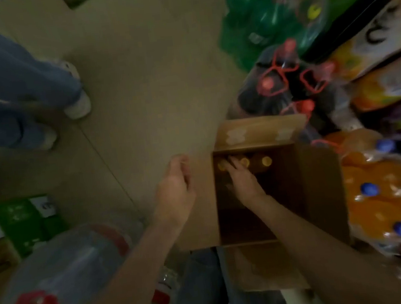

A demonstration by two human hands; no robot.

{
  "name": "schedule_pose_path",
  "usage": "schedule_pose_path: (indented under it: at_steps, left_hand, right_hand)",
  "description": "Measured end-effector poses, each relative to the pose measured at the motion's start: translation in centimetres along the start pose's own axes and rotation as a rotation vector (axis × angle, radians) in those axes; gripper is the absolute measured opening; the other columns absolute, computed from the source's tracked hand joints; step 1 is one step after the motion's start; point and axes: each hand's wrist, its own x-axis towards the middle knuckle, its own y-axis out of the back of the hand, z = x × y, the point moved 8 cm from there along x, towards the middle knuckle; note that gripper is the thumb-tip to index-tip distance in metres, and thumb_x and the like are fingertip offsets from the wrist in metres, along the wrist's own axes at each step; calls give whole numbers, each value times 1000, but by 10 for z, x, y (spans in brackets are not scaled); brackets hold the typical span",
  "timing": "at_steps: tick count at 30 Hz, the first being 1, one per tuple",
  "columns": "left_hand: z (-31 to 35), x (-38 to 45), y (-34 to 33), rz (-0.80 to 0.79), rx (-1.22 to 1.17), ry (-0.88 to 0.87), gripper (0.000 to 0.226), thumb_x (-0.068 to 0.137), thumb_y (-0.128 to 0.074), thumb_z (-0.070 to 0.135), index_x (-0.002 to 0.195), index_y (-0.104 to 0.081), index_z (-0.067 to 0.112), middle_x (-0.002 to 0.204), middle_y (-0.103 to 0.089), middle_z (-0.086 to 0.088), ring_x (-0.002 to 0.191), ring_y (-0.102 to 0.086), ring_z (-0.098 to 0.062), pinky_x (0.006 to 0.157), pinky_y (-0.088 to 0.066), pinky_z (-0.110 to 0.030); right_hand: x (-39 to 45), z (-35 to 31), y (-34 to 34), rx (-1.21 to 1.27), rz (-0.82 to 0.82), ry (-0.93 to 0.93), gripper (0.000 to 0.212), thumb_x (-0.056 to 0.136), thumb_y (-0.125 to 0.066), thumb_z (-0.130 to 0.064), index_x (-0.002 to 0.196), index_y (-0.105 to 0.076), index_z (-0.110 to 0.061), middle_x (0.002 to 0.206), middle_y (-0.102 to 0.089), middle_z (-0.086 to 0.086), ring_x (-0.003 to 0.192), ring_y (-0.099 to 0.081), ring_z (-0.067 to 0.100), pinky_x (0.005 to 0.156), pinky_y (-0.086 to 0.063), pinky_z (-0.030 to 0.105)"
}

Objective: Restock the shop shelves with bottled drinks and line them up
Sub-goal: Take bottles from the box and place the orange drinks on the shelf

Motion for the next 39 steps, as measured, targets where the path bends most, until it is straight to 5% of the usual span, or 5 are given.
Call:
schedule_pose_path:
  at_steps: [7, 17, 21, 27, 39]
  left_hand:
    - [-39, -3, -1, 132, -67, -30, 28, 81, -52, -4, 106, -55, 8, 91, -58, -1, 78, -54, -13, 69, -38, -9]
    - [71, -29, -32, -428, -359, 38, 76, 45, -82, 40, 111, -44, 40, 113, -57, 11, 110, -55, -14, 97, -45, -41]
    - [56, -17, -4, -185, -391, 187, 69, 56, -87, 17, 108, -44, 29, 96, -55, 11, 101, -54, -16, 84, -41, -30]
    - [10, 6, 17, 15, -464, 320, 67, 65, -82, 13, 120, -46, 20, 105, -51, 10, 102, -48, -9, 84, -37, -24]
    - [17, 6, 19, -14, -461, 339, 68, 66, -82, 16, 124, -46, 19, 106, -52, 7, 101, -51, -11, 86, -44, -28]
  right_hand:
    - [29, 1, -25, -95, 60, 8, 55, 82, -53, 8, 133, -40, -9, 134, -40, 13, 121, -45, 33, 97, -42, 38]
    - [-124, -71, 205, 444, 320, 375, 17, 71, -75, -19, 81, -63, -14, 65, -54, -12, 56, -50, 2, 53, -37, 12]
    - [-88, -26, 185, 924, 204, 228, 12, 93, -52, -14, 89, -61, -6, 70, -61, 3, 56, -56, 7, 54, -45, 19]
    - [2, 36, 27, -133, -8, 52, 52, 93, -48, -12, 142, -34, -21, 144, -29, 10, 125, -37, 33, 108, -32, 41]
    - [-27, 25, 33, -24, -67, -112, 53, 79, -70, -12, 125, -44, -7, 127, -41, 13, 115, -48, 31, 93, -43, 37]
